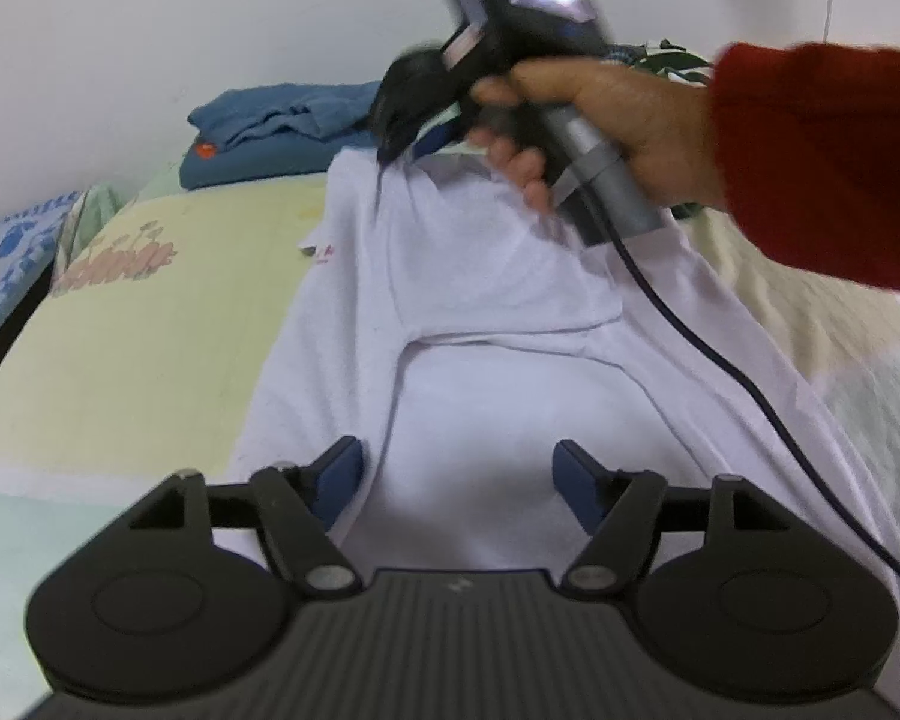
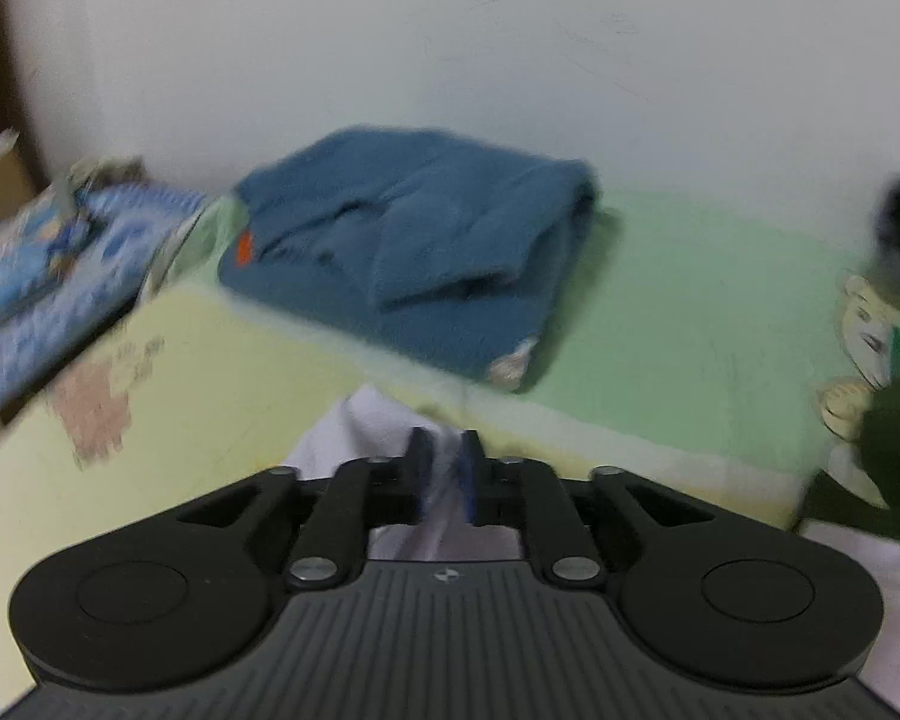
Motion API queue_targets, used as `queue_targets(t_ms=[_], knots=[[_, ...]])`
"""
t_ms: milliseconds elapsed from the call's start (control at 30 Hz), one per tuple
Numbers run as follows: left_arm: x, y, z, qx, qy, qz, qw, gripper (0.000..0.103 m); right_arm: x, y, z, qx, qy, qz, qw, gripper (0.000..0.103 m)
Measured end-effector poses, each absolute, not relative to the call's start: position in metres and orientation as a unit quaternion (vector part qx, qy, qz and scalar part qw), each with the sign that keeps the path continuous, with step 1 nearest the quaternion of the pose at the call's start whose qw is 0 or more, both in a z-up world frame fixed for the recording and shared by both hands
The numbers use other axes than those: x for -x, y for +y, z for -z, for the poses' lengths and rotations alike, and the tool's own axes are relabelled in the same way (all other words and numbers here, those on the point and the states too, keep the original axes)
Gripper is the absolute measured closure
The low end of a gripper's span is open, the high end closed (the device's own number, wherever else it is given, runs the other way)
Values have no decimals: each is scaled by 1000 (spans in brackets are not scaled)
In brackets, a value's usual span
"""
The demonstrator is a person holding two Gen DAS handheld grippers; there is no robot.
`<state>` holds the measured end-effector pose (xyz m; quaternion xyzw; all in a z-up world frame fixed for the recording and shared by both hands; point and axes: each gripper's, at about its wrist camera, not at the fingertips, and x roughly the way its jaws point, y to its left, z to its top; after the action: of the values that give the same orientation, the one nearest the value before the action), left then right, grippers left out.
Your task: Fold clothes
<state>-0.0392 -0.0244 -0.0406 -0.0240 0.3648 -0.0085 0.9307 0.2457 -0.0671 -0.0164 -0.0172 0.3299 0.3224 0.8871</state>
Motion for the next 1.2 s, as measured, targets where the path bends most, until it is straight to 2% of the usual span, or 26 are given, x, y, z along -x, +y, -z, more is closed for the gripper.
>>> queue_targets(t_ms=[67,167,267,333,433,800,1200], knots=[[42,-21,36,30,364,6,931,36,-234,-84,0,-20,329,-334,883,65],[61,-18,26,24,359,-2,933,37,-200,-107,-14,-39,375,-391,840,65],[82,-15,17,17,355,-11,935,36,-162,-132,-7,-65,429,-410,802,68],[99,-10,12,18,359,-27,933,36,-143,-145,4,-102,461,-413,779,74],[129,-1,8,28,378,-60,924,36,-117,-154,21,-127,487,-402,765,74],[226,25,5,93,413,-163,891,38,-102,-136,41,-148,497,-375,769,74],[249,60,20,122,428,-120,887,45,-90,-131,45,-162,482,-340,791,75]])
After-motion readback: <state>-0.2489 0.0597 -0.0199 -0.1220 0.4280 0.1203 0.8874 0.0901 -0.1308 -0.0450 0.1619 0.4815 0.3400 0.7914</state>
